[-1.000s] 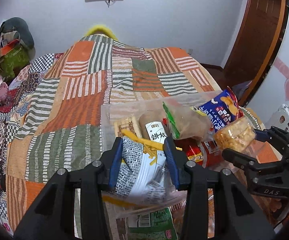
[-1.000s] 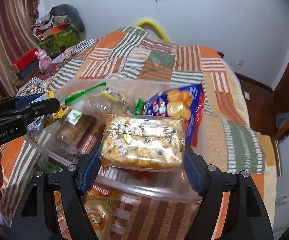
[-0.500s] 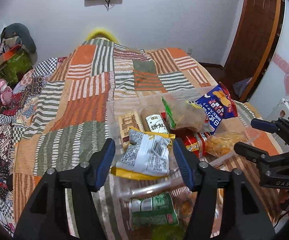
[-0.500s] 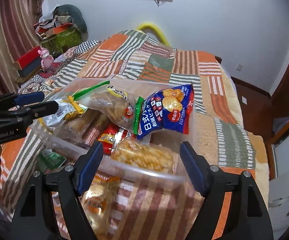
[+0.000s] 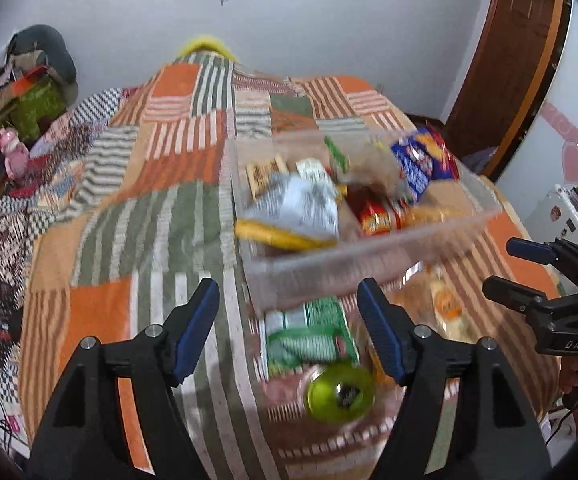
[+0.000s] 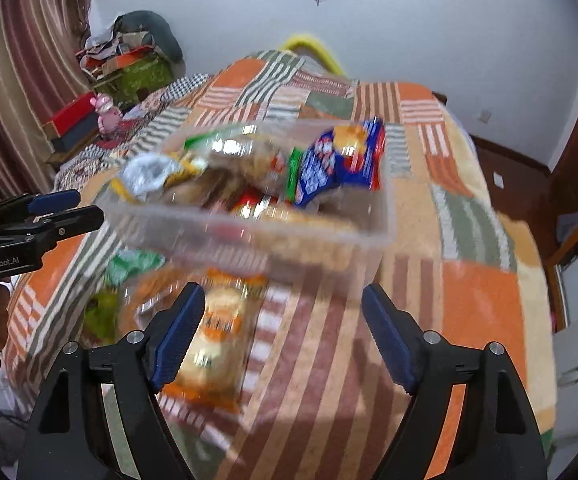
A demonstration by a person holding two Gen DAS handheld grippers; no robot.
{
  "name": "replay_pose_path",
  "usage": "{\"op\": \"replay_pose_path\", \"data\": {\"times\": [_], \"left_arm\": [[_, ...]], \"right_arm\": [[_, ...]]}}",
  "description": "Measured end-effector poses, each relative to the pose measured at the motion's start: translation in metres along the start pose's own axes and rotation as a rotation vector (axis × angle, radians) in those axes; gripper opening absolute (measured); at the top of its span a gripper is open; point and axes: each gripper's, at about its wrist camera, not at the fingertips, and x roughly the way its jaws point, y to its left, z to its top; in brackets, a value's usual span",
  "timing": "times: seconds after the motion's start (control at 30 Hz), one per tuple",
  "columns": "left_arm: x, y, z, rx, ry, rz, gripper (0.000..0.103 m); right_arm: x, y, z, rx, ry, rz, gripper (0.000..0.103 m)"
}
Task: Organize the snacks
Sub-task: 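Grasp the green-lidded cup with left tool while right tool grasps round cake pack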
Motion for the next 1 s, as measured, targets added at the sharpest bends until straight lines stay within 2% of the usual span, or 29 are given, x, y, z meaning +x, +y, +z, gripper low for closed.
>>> {"op": "replay_pose_path", "data": {"times": [0.13, 0.37, 0.67, 0.73, 0.8, 0.87, 0.93, 1.0], "left_arm": [[0.006, -0.004, -0.015, -0.002, 0.031, -0.015, 0.071], [0.009, -0.016, -0.031, 0.004, 0.047, -0.048, 0.071], [0.017, -0.021, -0.048, 0.003, 0.081, -0.069, 0.07], [0.018, -0.022, -0.05, 0.003, 0.082, -0.079, 0.067], [0.018, -0.024, -0.054, 0.007, 0.08, -0.087, 0.064], [0.019, -0.026, -0.056, 0.012, 0.084, -0.083, 0.061], [0.021, -0.027, -0.06, 0.02, 0.099, -0.082, 0.053], [0.024, -0.028, -0.064, 0.024, 0.111, -0.078, 0.048]], "right_arm": [[0.009, 0.005, -0.014, -0.005, 0.041, 0.004, 0.078], [0.021, 0.012, -0.017, 0.023, 0.081, 0.055, 0.078], [0.033, 0.023, -0.015, 0.009, 0.085, 0.032, 0.077], [0.037, 0.023, -0.016, 0.026, 0.1, 0.033, 0.073], [0.042, 0.024, -0.017, 0.031, 0.117, 0.032, 0.064], [0.043, 0.024, -0.018, 0.032, 0.121, 0.024, 0.061], [0.042, 0.024, -0.018, 0.031, 0.115, 0.02, 0.056], [0.04, 0.025, -0.018, 0.028, 0.107, 0.019, 0.042]]}}
